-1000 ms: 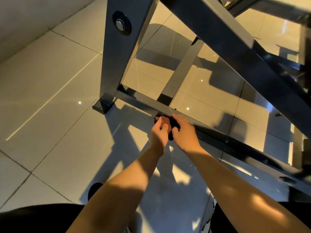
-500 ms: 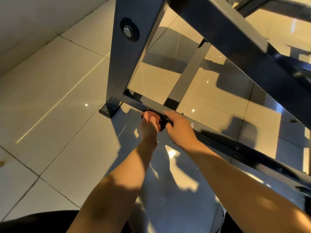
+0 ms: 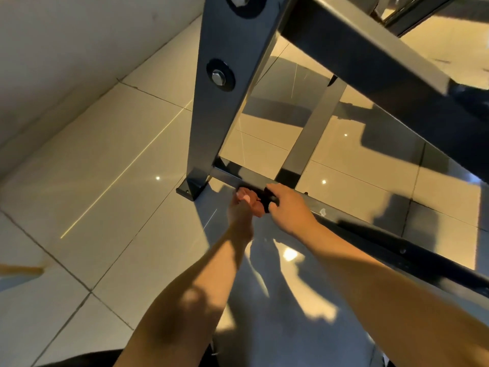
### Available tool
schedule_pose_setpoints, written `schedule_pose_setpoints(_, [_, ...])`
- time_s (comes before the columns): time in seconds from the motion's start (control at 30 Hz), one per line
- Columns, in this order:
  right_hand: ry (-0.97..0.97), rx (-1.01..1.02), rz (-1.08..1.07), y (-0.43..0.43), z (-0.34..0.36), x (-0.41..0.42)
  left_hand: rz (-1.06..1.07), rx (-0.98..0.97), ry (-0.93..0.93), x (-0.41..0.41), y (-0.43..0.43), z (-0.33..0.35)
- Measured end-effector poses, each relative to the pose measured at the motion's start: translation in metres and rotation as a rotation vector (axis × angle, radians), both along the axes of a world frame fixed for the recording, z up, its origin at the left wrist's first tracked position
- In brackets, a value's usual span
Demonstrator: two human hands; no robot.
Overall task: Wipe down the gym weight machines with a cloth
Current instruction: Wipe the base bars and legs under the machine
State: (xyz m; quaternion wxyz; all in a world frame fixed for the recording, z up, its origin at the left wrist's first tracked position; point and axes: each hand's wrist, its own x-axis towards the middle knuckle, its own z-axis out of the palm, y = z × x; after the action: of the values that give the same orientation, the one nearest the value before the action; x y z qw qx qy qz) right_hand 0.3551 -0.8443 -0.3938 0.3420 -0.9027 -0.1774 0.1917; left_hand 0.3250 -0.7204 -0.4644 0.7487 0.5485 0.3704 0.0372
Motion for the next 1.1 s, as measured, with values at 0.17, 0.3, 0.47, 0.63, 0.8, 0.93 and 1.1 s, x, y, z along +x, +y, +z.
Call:
schedule_pose_setpoints(0.17, [-0.007,0.044,-0.117,-0.017,-0.003,-0.014,-0.172,-0.127,-0.001,-0.017,-0.053,-0.014])
schedule_pose_setpoints(0.3, [-0.014,0.022,-0.117,-0.030,-0.006,-0.020,-0.016,0.087,-0.004,-0.013,-0.038,0.016])
schedule_pose_setpoints(0.47, [0.019,-0.006,-0.122,-0.040,-0.013,-0.023,0.022,0.164,-0.049,-0.003,-0.041,0.022])
schedule_pose_setpoints(0.63, [-0.016,0.033,-0.159,-0.035,-0.011,-0.023,-0.083,0.282,-0.003,-0.019,-0.057,0.020])
schedule_pose_setpoints(0.8, [0.026,-0.018,-0.117,-0.030,-0.009,-0.022,0.044,0.179,-0.061,0.002,-0.010,0.013])
schedule_pose_setpoints(0.93, [0.044,-0.042,-0.054,-0.033,-0.004,-0.017,0.091,0.230,-0.015,0.018,0.016,0.002])
schedule_pose_setpoints(1.1, [-0.018,0.036,-0.208,-0.045,-0.008,-0.027,-0.073,0.562,-0.146,-0.007,-0.044,0.002])
